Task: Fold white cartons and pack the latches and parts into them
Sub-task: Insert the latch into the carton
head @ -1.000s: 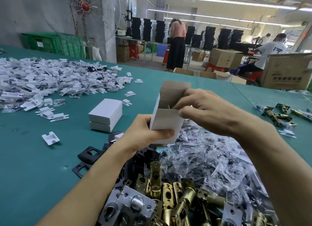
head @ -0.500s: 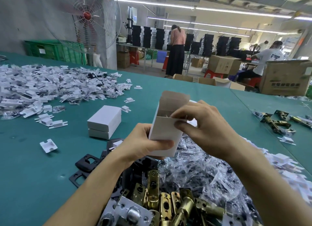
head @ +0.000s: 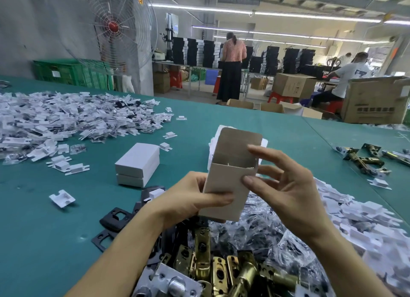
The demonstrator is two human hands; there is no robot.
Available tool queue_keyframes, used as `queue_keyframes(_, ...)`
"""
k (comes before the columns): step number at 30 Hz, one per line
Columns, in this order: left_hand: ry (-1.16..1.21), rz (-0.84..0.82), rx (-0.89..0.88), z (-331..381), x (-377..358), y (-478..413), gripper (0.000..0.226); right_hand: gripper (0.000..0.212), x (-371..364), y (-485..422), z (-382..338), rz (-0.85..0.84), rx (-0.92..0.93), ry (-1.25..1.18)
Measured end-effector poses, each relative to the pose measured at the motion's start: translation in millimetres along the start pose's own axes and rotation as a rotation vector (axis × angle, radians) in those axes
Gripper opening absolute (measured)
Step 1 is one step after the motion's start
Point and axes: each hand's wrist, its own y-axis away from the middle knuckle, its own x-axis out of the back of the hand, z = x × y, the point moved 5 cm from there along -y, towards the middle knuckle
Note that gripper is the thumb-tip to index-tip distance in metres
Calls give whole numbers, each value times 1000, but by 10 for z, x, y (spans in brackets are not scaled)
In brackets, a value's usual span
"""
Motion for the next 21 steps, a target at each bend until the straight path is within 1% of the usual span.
queue_keyframes(2,-19,-31,-1,-1,-34,7,25,48,1,49,108,21,-53,-145)
queue_keyframes(3,-34,-39,1,-7,-46,7,24,45,3,68,143,34,-61,-163)
queue_keyframes(4,-55,-47,6,-13,-56,8,22,39,3,82,162,35,-53,-136)
queue_keyframes(6,-106,-53,10,-29,-73,-2,19,29,-4,105,177,1,-37,-9)
queue_keyframes(8,-193,-31,-21,-29,-67,-24,23,25,-6,116,174,-32,-32,102)
queue_keyframes(11,-494,99,-121,-4,14,-49,42,24,26,141,207,-41,-46,194)
queue_keyframes(12,-537,164,-154,17,54,-43,49,24,43,150,224,-39,-60,197)
queue_keyframes(14,-442,260,-249,75,110,-26,57,28,67,159,261,-46,-94,195)
queue_keyframes(17,-315,282,-382,143,121,-22,54,29,62,168,300,-62,-155,100)
queue_keyframes(19,-286,266,-389,148,103,-17,47,27,53,173,312,-43,-192,22)
queue_keyframes(21,-272,259,-366,136,105,-9,39,24,61,177,315,-30,-182,45)
